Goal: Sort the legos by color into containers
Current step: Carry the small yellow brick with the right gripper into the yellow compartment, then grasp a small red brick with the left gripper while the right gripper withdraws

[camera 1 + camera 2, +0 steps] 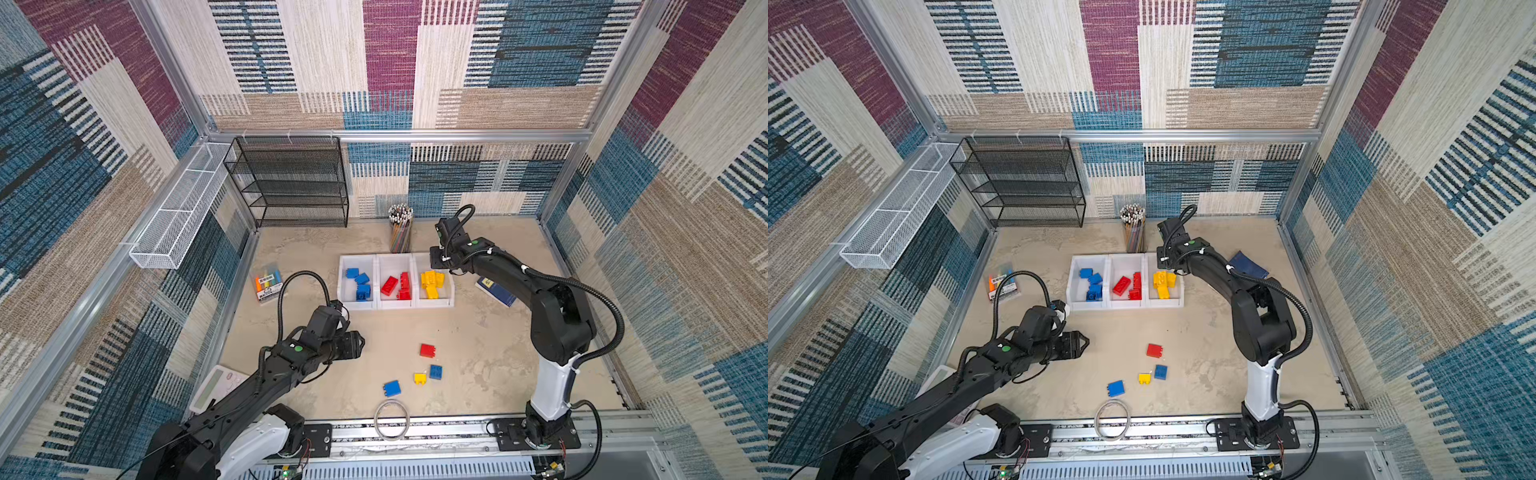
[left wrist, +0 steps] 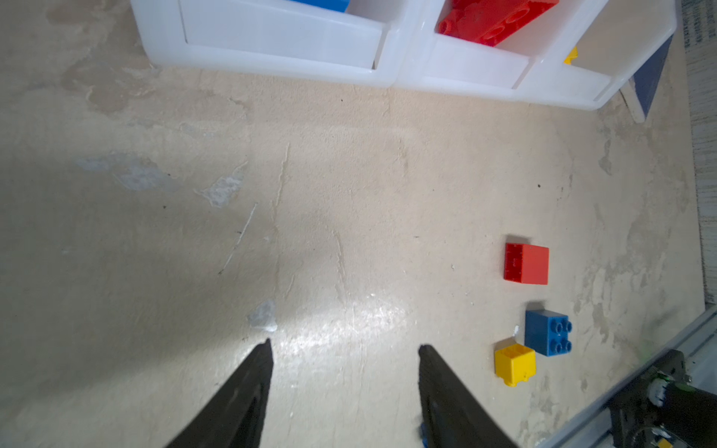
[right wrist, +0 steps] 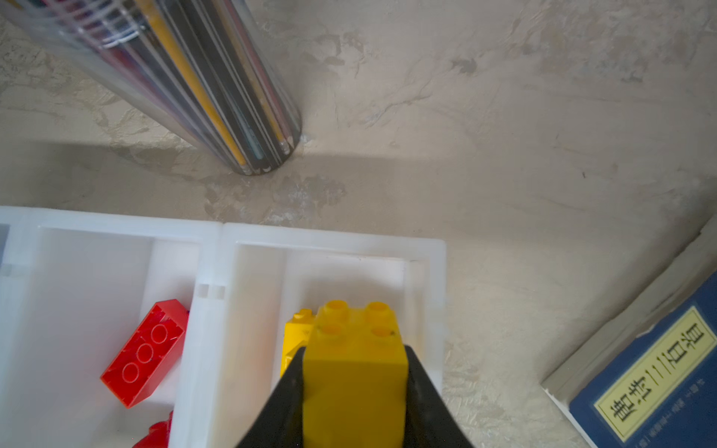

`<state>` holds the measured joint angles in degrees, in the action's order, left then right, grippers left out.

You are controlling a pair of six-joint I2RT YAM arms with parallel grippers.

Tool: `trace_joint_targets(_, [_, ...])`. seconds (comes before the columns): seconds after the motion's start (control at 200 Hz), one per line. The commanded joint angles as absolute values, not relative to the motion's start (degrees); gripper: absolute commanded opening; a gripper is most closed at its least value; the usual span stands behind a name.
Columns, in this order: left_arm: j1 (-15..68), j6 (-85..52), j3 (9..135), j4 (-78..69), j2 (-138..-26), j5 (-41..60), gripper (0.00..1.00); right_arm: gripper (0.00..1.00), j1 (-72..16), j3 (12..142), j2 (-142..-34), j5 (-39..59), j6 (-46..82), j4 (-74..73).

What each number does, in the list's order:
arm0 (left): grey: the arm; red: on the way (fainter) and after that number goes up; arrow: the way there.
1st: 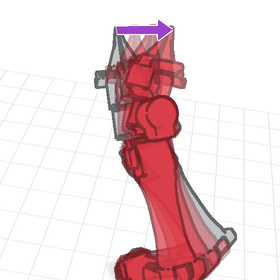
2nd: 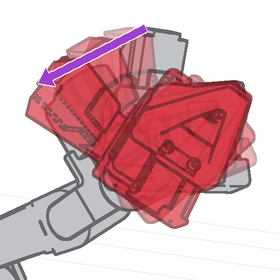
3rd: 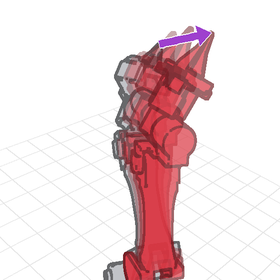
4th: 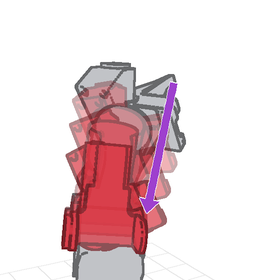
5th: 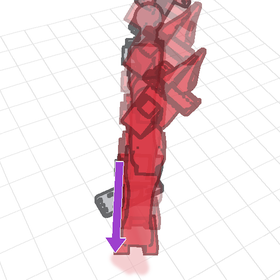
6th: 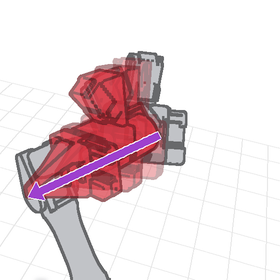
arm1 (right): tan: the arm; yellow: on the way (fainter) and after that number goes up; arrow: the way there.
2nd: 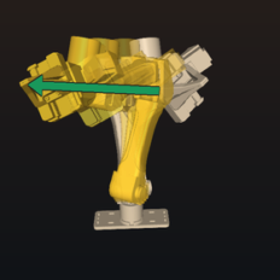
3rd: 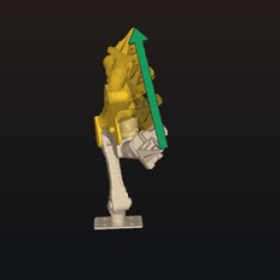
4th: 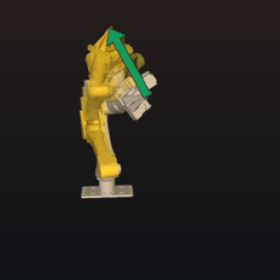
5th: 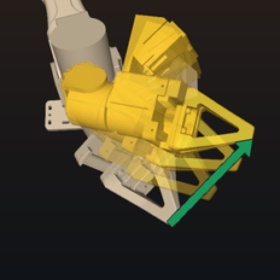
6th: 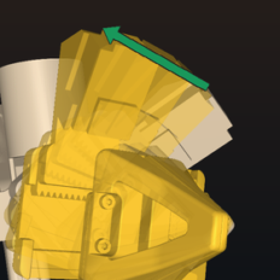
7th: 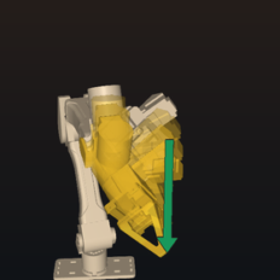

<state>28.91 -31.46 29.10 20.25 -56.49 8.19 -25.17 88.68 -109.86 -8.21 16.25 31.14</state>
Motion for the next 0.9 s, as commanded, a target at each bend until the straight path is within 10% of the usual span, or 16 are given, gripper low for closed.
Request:
trace_joint_targets(0.0, [28.9,-32.7,28.7,19.3,-56.3,9.7,0.63,0.45,-24.9,90.1,-110.6,-6.7,15.8,29.9])
trace_joint_targets(0.195, [29.3,-32.2,29.1,19.3,-56.6,11.0,0.63,0.74,-24.9,91.2,-109.6,-7.7,16.3,30.8])
trace_joint_targets(0.897, [42.5,-29.2,39.8,17.2,-72.4,8.7,0.63,0.79,-21.2,59.6,-78.6,-10.1,24.3,28.8])
